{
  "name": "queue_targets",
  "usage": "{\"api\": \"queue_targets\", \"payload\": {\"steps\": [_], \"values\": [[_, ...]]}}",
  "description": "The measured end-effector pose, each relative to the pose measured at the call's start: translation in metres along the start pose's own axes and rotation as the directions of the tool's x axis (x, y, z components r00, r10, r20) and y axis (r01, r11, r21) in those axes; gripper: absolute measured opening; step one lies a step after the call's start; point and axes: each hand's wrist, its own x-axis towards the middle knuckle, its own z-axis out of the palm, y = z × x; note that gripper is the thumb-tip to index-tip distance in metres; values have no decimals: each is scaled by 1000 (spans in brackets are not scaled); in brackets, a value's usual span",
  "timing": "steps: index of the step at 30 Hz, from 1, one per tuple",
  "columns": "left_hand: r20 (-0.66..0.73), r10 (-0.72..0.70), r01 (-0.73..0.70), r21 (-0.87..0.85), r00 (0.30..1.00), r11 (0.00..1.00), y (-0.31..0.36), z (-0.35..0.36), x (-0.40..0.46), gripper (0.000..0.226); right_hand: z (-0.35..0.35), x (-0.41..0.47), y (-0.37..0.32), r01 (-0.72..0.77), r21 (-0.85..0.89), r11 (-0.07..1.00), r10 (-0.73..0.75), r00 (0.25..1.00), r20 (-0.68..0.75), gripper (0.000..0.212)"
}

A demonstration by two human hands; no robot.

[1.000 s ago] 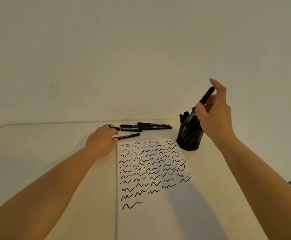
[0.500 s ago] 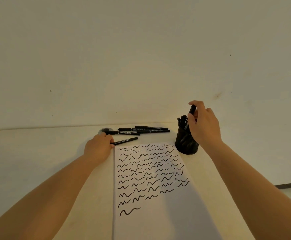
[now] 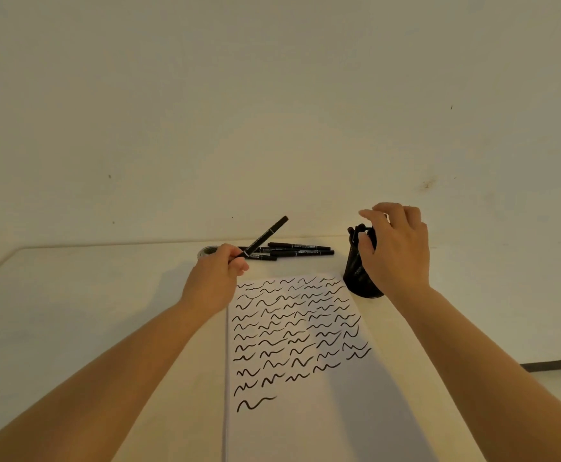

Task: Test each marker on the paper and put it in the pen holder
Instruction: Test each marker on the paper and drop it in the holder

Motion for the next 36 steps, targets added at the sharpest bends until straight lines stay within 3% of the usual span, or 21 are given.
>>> {"api": "queue_targets", "payload": {"steps": [2, 4, 6, 8, 10, 17, 22, 26, 32, 36], "values": [[18, 14, -11, -131, 1000, 991, 12, 0, -18, 13, -5, -8, -15, 12, 106, 994, -12, 1000, 1, 22], [43, 37, -24, -260, 998, 965, 21, 1, -38, 15, -9, -20, -33, -124, 340, 932, 48, 974, 224, 18], [79, 75, -44, -340, 994, 939, 28, 2, -59, 21, -12, -37, -52, -315, 504, 804, 59, 886, 460, 19], [128, 119, -65, -361, 985, 930, 33, 3, -77, 23, -12, -54, -68, -408, 580, 705, 40, 840, 542, 14], [163, 165, -101, -346, 973, 933, 37, 4, -91, 24, -12, -68, -80, -457, 643, 615, 64, 842, 537, 8], [156, 191, -160, -192, 969, 968, 38, -2, -121, 14, -18, -94, -98, -610, 718, 335, 317, 791, 524, 19], [149, 295, -296, -18, 944, 955, 45, -10, -130, 21, -27, -104, -106, -628, 702, 336, 256, 778, 573, 26], [295, 208, -150, -208, 932, 966, 47, -16, -136, 34, -31, -111, -106, -654, 697, 293, 302, 755, 582, 31], [489, 196, -15, -349, 850, 937, 51, -23, -130, 37, -33, -120, -110, -624, 751, 216, 345, 768, 540, 32], [548, 86, 180, -413, 832, 893, 34, -34, -131, 37, -39, -104, -74, -623, 778, 81, 547, 681, 488, 32]]}}
